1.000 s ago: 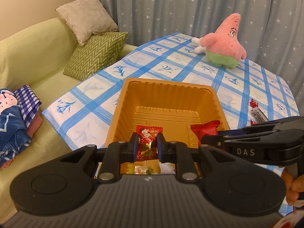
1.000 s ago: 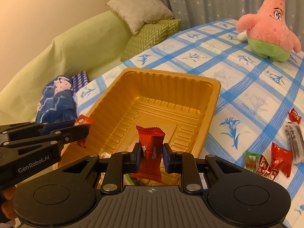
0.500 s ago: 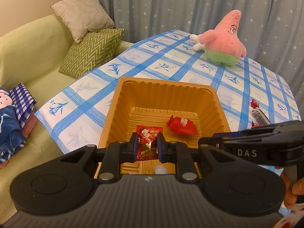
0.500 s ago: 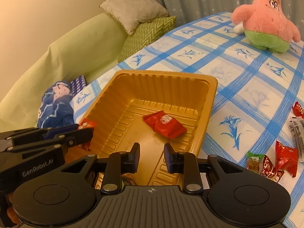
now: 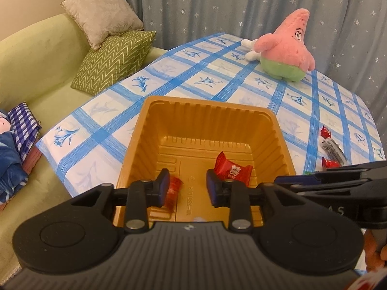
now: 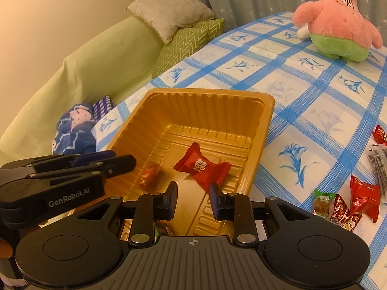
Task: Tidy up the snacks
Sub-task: 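Open both grippers to drop the red candies into the orange tray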
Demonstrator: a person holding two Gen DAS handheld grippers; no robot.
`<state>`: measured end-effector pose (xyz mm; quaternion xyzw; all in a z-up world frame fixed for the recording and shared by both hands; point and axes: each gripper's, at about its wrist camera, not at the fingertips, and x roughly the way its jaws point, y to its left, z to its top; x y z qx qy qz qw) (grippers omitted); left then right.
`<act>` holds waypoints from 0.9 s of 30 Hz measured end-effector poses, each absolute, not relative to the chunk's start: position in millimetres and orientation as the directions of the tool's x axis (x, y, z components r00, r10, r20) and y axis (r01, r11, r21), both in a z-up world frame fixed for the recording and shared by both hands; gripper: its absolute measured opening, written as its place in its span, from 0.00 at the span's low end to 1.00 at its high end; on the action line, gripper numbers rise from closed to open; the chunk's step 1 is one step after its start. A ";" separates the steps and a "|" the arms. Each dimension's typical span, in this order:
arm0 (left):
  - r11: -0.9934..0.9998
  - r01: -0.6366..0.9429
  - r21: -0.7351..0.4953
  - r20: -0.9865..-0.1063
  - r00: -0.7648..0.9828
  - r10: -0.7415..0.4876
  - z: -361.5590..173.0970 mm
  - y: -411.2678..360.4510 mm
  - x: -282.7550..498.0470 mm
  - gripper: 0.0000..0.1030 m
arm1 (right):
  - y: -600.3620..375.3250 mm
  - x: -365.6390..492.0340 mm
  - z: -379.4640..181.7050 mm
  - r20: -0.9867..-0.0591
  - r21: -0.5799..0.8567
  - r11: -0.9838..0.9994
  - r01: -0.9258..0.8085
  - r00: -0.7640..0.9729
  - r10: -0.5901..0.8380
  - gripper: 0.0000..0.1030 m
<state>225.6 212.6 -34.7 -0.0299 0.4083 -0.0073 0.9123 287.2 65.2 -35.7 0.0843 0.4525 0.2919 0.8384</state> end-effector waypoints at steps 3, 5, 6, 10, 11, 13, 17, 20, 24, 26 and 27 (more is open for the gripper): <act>0.997 -0.028 -0.068 -0.751 0.659 -0.033 -33.5 214.2 218.6 0.37 | 62.8 283.7 -34.4 -0.705 0.410 0.811 -0.416 0.419 0.572 0.36; 0.996 -0.034 -0.081 -0.753 0.657 -0.039 -31.7 215.8 211.3 0.37 | 60.3 279.9 -32.8 -0.700 0.415 0.809 -0.415 0.423 0.576 0.44; 0.996 -0.034 -0.085 -0.753 0.657 -0.042 -30.4 216.1 207.2 0.37 | 59.0 277.3 -31.3 -0.695 0.417 0.809 -0.415 0.427 0.578 0.47; 0.995 -0.042 -0.086 -0.759 0.650 -0.038 -26.5 214.4 189.9 0.37 | 52.9 267.8 -26.5 -0.683 0.423 0.805 -0.417 0.437 0.585 0.51; 0.995 -0.044 -0.089 -0.759 0.650 -0.039 -25.4 214.2 185.3 0.37 | 50.8 265.5 -25.5 -0.680 0.427 0.803 -0.416 0.438 0.588 0.51; 0.994 -0.048 -0.095 -0.760 0.649 -0.041 -22.5 213.2 176.6 0.37 | 46.2 260.8 -22.9 -0.675 0.435 0.800 -0.413 0.439 0.593 0.52; 0.994 -0.054 -0.096 -0.759 0.650 -0.039 -16.4 208.4 159.8 0.37 | 36.2 249.2 -18.1 -0.664 0.444 0.797 -0.410 0.446 0.600 0.54; 0.993 -0.053 -0.102 -0.761 0.648 -0.044 -13.3 203.2 148.8 0.37 | 26.9 238.9 -15.6 -0.659 0.451 0.796 -0.405 0.450 0.602 0.54; 0.993 -0.053 -0.107 -0.763 0.644 -0.048 -10.6 194.8 135.7 0.37 | 12.9 224.8 -13.0 -0.656 0.458 0.796 -0.396 0.454 0.603 0.55; 0.993 -0.047 -0.112 -0.766 0.640 -0.056 -10.0 189.2 128.9 0.37 | 5.5 217.9 -11.9 -0.656 0.460 0.796 -0.394 0.453 0.603 0.55; 0.993 -0.043 -0.114 -0.768 0.638 -0.060 -9.8 186.1 125.7 0.37 | 1.4 214.2 -11.5 -0.656 0.461 0.796 -0.392 0.454 0.603 0.56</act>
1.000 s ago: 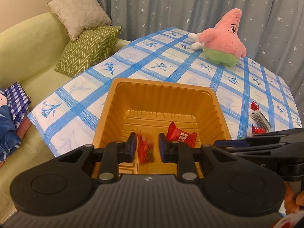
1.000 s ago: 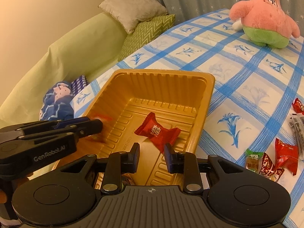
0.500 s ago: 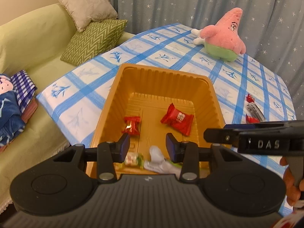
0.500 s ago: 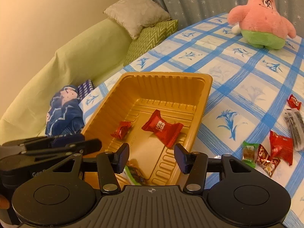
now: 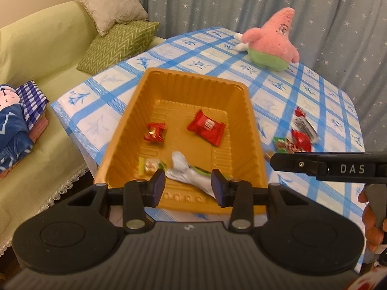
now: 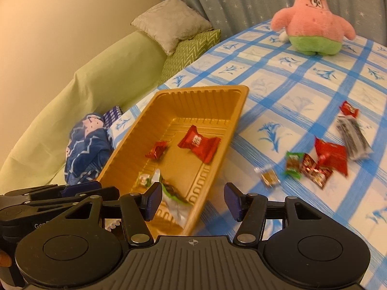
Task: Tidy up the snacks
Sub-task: 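Open both grippers to drop the red candies into the orange tray, then reach and grasp the clear-wrapped caramel with the left gripper while the right reaches the clear pouch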
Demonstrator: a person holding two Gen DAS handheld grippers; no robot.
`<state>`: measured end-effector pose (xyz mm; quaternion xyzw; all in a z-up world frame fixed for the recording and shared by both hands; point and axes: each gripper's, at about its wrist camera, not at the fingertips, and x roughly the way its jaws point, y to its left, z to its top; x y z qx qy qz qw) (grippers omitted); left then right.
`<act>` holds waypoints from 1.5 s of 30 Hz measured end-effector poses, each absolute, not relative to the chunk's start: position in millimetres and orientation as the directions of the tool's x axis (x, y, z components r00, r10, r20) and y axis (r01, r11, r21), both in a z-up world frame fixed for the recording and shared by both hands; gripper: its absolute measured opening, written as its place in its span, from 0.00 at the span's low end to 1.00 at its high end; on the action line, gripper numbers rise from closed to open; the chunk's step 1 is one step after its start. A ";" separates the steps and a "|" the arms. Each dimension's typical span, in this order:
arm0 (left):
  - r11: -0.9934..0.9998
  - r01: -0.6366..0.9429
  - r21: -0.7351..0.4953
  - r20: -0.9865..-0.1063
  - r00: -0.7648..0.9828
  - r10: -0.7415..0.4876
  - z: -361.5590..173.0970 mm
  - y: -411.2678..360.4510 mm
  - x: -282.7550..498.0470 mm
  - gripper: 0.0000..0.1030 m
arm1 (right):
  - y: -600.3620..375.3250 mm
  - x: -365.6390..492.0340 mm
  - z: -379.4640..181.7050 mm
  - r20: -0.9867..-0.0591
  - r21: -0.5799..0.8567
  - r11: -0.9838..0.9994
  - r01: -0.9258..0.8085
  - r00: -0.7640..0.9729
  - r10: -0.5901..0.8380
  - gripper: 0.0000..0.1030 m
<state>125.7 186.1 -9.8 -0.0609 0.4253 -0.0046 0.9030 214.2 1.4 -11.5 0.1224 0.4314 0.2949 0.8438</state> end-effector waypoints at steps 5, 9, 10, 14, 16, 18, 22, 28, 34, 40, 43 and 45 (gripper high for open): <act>0.992 -0.024 -0.124 -0.775 0.627 -0.082 -10.4 164.0 113.5 0.37 | -18.6 199.6 -13.4 -0.665 0.457 0.805 -0.378 0.455 0.592 0.56; 0.992 0.004 -0.127 -0.781 0.615 -0.103 -12.9 141.5 108.6 0.37 | -38.7 191.3 -17.8 -0.675 0.457 0.813 -0.360 0.455 0.581 0.56; 0.992 0.011 -0.128 -0.783 0.613 -0.108 -13.4 135.4 108.1 0.37 | -44.2 189.6 -18.8 -0.676 0.459 0.814 -0.355 0.455 0.580 0.56; 0.991 0.029 -0.129 -0.787 0.605 -0.120 -15.7 111.7 107.0 0.37 | -67.2 184.3 -22.5 -0.681 0.465 0.820 -0.333 0.457 0.572 0.56; 0.991 0.035 -0.128 -0.789 0.601 -0.123 -16.4 100.3 107.4 0.37 | -78.9 183.0 -24.2 -0.683 0.469 0.823 -0.322 0.458 0.569 0.56; 0.991 0.040 -0.128 -0.791 0.599 -0.126 -17.0 89.2 107.8 0.37 | -90.2 182.1 -26.1 -0.686 0.472 0.825 -0.311 0.458 0.565 0.56; 0.991 0.042 -0.125 -0.792 0.598 -0.126 -19.2 68.1 108.7 0.37 | -112.6 180.4 -29.8 -0.689 0.479 0.829 -0.290 0.461 0.559 0.57; 0.991 0.043 -0.124 -0.796 0.592 -0.125 -25.8 39.9 113.0 0.37 | -141.5 182.0 -36.9 -0.695 0.485 0.836 -0.257 0.467 0.546 0.57; 0.993 0.037 -0.108 -0.790 0.603 -0.109 -31.5 17.6 123.4 0.37 | -162.6 187.2 -45.9 -0.706 0.473 0.847 -0.242 0.471 0.529 0.57; 0.997 0.000 -0.080 -0.790 0.610 -0.063 -41.5 4.4 140.2 0.37 | -175.0 195.3 -54.4 -0.714 0.467 0.853 -0.234 0.470 0.520 0.57; 0.998 -0.024 -0.058 -0.787 0.616 -0.031 -45.7 -1.4 149.8 0.37 | -179.7 200.8 -58.4 -0.717 0.465 0.855 -0.229 0.470 0.515 0.57; 0.998 -0.042 -0.052 -0.784 0.620 -0.015 -48.6 -4.1 156.6 0.37 | -182.1 205.0 -59.9 -0.716 0.463 0.856 -0.228 0.473 0.513 0.57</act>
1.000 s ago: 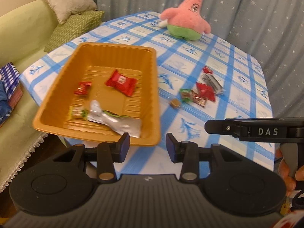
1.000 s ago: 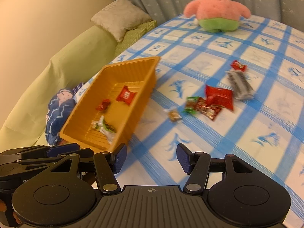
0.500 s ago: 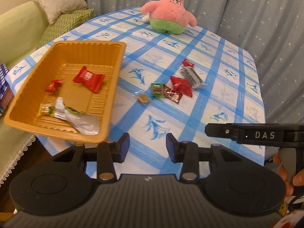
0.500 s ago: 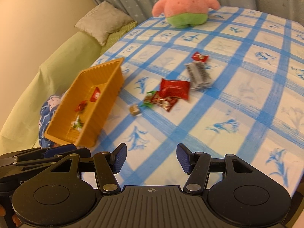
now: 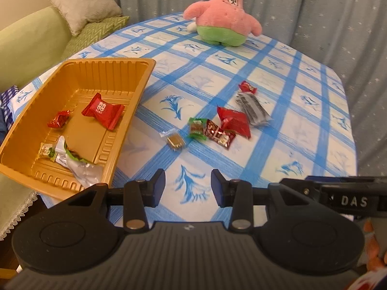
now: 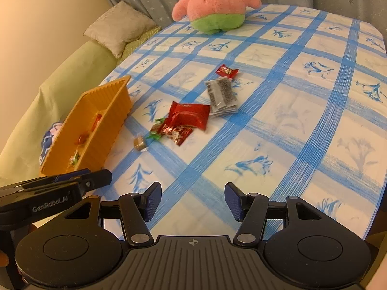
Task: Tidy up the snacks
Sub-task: 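Reach and grasp the clear-wrapped caramel with the left gripper while the right reaches the clear pouch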
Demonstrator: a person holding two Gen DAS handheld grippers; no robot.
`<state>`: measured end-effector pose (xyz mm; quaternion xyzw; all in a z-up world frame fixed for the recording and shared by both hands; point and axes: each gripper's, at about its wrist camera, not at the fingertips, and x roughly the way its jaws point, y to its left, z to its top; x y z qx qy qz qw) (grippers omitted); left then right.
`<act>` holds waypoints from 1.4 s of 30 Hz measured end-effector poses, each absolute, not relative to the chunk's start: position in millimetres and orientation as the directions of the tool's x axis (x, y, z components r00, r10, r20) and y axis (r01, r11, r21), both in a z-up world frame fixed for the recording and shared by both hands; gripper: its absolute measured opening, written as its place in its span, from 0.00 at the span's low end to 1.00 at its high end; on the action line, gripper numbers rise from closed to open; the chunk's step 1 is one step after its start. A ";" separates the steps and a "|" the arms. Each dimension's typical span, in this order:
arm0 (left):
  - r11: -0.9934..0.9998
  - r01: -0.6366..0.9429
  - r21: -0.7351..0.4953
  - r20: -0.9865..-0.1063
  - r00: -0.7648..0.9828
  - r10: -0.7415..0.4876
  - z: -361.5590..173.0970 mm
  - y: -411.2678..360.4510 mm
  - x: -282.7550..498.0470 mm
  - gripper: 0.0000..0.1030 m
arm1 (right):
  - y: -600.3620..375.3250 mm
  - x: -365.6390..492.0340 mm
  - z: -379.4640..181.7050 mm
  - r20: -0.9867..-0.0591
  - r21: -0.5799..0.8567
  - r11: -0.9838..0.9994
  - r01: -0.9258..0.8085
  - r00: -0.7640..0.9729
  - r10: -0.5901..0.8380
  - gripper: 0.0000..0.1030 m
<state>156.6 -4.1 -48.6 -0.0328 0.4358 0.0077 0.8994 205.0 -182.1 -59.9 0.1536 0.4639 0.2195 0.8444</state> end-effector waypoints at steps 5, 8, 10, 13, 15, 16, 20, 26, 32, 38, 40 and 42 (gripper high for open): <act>0.995 -0.099 -0.024 -0.781 0.622 0.043 -57.4 -8.9 176.7 0.36 | -186.9 220.5 -63.1 -0.710 0.459 0.857 -0.232 0.484 0.511 0.57; 0.991 -0.129 -0.025 -0.780 0.623 0.061 -62.1 -9.3 187.8 0.36 | -187.7 231.7 -65.2 -0.707 0.455 0.858 -0.238 0.489 0.510 0.56; 0.990 -0.138 -0.014 -0.781 0.621 0.075 -65.8 -11.7 194.9 0.36 | -187.1 239.8 -67.2 -0.705 0.456 0.857 -0.243 0.489 0.514 0.57; 0.987 -0.159 -0.008 -0.784 0.614 0.092 -71.9 -12.9 204.8 0.34 | -185.8 251.2 -70.2 -0.704 0.454 0.854 -0.254 0.486 0.518 0.57; 0.985 -0.174 -0.001 -0.784 0.611 0.107 -75.7 -13.5 210.5 0.33 | -184.9 258.2 -71.7 -0.700 0.451 0.852 -0.265 0.487 0.522 0.56; 0.983 -0.182 0.002 -0.785 0.609 0.114 -77.4 -14.1 213.4 0.33 | -184.4 261.9 -72.4 -0.698 0.450 0.851 -0.270 0.488 0.524 0.56; 0.979 -0.203 0.012 -0.784 0.606 0.135 -83.0 -15.6 223.5 0.32 | -184.2 276.1 -76.1 -0.698 0.451 0.849 -0.275 0.484 0.528 0.56; 0.973 -0.230 0.037 -0.786 0.594 0.170 -94.4 -17.0 238.5 0.30 | -187.9 291.8 -82.0 -0.702 0.457 0.848 -0.267 0.477 0.528 0.56; 0.967 -0.248 0.052 -0.797 0.574 0.190 -104.5 -14.6 246.9 0.30 | -194.5 300.5 -87.9 -0.708 0.462 0.851 -0.249 0.474 0.523 0.56; 0.963 -0.265 0.047 -0.806 0.559 0.193 -111.6 -10.7 248.1 0.27 | -200.2 304.1 -94.5 -0.719 0.463 0.857 -0.227 0.469 0.513 0.56; 0.966 -0.254 0.048 -0.804 0.565 0.189 -111.9 -11.1 248.5 0.24 | -201.5 305.1 -95.6 -0.720 0.462 0.858 -0.224 0.469 0.511 0.56; 0.971 -0.234 0.044 -0.801 0.573 0.174 -111.9 -12.6 248.8 0.18 | -202.3 306.2 -96.6 -0.722 0.461 0.860 -0.221 0.469 0.508 0.56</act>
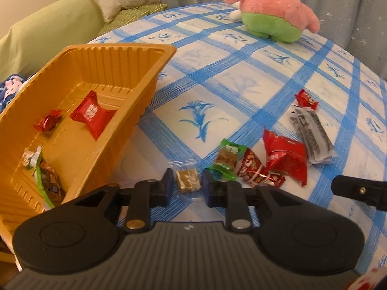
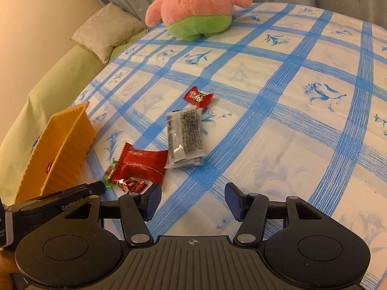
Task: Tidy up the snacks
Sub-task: 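Reach and grasp the clear-wrapped caramel with the left gripper while the right reaches the clear pouch, then close the right gripper on the clear dark-filled pouch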
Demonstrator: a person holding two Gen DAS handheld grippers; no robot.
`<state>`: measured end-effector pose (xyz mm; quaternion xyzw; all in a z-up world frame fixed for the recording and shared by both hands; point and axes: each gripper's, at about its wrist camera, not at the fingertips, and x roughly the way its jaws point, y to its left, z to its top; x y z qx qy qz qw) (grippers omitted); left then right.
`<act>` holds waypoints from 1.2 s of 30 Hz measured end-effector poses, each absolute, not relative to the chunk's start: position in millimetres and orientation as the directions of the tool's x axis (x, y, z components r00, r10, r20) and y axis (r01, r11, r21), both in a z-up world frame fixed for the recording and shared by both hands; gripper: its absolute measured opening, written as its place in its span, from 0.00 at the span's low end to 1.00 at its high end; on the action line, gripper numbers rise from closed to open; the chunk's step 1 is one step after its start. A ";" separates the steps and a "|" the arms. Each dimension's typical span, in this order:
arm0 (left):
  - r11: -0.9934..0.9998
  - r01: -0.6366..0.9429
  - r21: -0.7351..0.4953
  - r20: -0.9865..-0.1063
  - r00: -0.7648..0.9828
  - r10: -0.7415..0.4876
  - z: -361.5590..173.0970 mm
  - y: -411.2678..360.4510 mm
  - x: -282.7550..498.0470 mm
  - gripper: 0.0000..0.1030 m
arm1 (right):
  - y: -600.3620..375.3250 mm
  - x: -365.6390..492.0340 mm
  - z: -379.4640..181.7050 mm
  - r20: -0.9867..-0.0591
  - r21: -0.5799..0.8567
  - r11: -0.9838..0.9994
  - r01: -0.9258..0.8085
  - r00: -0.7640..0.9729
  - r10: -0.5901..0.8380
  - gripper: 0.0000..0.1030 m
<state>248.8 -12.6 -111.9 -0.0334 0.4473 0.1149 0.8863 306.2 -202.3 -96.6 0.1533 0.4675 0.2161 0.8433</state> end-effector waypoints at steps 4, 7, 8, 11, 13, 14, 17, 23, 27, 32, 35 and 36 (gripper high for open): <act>0.977 -0.208 0.046 -0.798 0.580 0.162 -112.1 -13.6 249.0 0.18 | -203.8 308.8 -96.3 -0.722 0.457 0.862 -0.221 0.473 0.504 0.56; 0.976 -0.212 0.042 -0.798 0.581 0.161 -109.6 -11.4 248.5 0.18 | -204.3 312.2 -94.6 -0.719 0.452 0.862 -0.229 0.479 0.504 0.56; 0.976 -0.211 0.046 -0.794 0.586 0.164 -107.6 -11.2 247.8 0.18 | -203.6 313.7 -93.9 -0.718 0.448 0.863 -0.235 0.481 0.503 0.56; 0.977 -0.207 0.053 -0.777 0.606 0.171 -98.5 -10.3 246.1 0.18 | -199.8 317.9 -90.3 -0.713 0.423 0.867 -0.264 0.493 0.498 0.56; 0.977 -0.208 0.055 -0.764 0.620 0.175 -92.4 -9.5 246.1 0.18 | -195.9 322.1 -88.8 -0.710 0.409 0.867 -0.284 0.499 0.498 0.56; 0.977 -0.207 0.057 -0.759 0.626 0.177 -89.8 -9.3 246.5 0.18 | -193.4 324.9 -88.8 -0.709 0.401 0.868 -0.293 0.500 0.497 0.56; 0.977 -0.206 0.055 -0.750 0.637 0.177 -84.0 -8.0 249.0 0.18 | -184.9 334.7 -89.9 -0.712 0.379 0.869 -0.317 0.499 0.493 0.56; 0.979 -0.198 0.053 -0.743 0.647 0.172 -78.9 -7.1 251.3 0.18 | -167.3 353.0 -94.2 -0.719 0.326 0.876 -0.355 0.509 0.473 0.56; 0.979 -0.197 0.051 -0.745 0.645 0.168 -79.2 -6.7 251.8 0.18 | -157.8 361.4 -99.0 -0.728 0.299 0.880 -0.369 0.507 0.461 0.55; 0.979 -0.196 0.052 -0.748 0.642 0.168 -80.4 -6.2 252.7 0.18 | -147.3 367.3 -103.0 -0.741 0.250 0.889 -0.383 0.515 0.431 0.46; 0.979 -0.196 0.053 -0.747 0.643 0.169 -80.2 -6.1 252.8 0.18 | -140.9 367.0 -103.0 -0.746 0.209 0.889 -0.408 0.521 0.415 0.38; 0.979 -0.196 0.053 -0.746 0.644 0.169 -80.1 -5.4 252.7 0.18 | -138.7 366.2 -102.8 -0.748 0.191 0.887 -0.420 0.523 0.408 0.38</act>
